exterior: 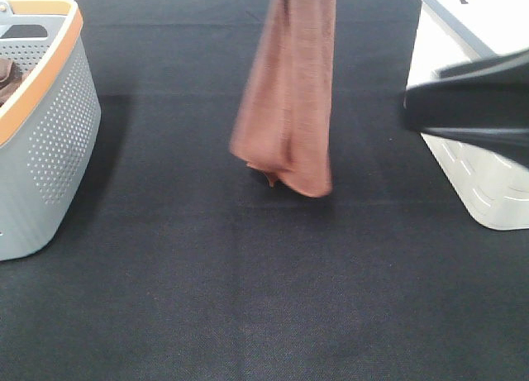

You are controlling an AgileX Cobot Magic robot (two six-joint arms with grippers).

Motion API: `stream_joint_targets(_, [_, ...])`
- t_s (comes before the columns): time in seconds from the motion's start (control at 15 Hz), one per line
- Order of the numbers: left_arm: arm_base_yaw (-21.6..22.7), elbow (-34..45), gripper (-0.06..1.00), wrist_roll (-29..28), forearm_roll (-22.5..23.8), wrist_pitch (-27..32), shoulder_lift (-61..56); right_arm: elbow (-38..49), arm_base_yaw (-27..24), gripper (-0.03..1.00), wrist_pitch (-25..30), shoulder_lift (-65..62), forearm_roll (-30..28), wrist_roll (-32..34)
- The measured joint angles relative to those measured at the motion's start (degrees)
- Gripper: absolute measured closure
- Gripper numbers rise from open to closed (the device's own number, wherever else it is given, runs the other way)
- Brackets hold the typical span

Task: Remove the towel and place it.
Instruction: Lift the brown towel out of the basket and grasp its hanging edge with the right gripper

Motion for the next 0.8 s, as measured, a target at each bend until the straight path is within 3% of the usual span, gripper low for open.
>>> stream_joint_targets(0.27, [-0.1, 0.0, 0.94, -0.6, -2.7, 0.0, 0.0, -5.6, 16.3, 0.38, -12.3, 13.3, -1.3, -9.4])
stream_joint_targets(0.53, [-0.1, 0.0, 0.94, -0.6, -6.8, 0.0, -0.7, -6.6, 30.2, 0.38, -31.2, 24.2, -3.8, -12.4])
stream_joint_targets(0.8, [-0.1, 0.0, 0.94, -0.6, -7.0, -0.4, -4.0, -6.6, 32.4, 0.38, -40.3, 30.8, -3.8, -12.5])
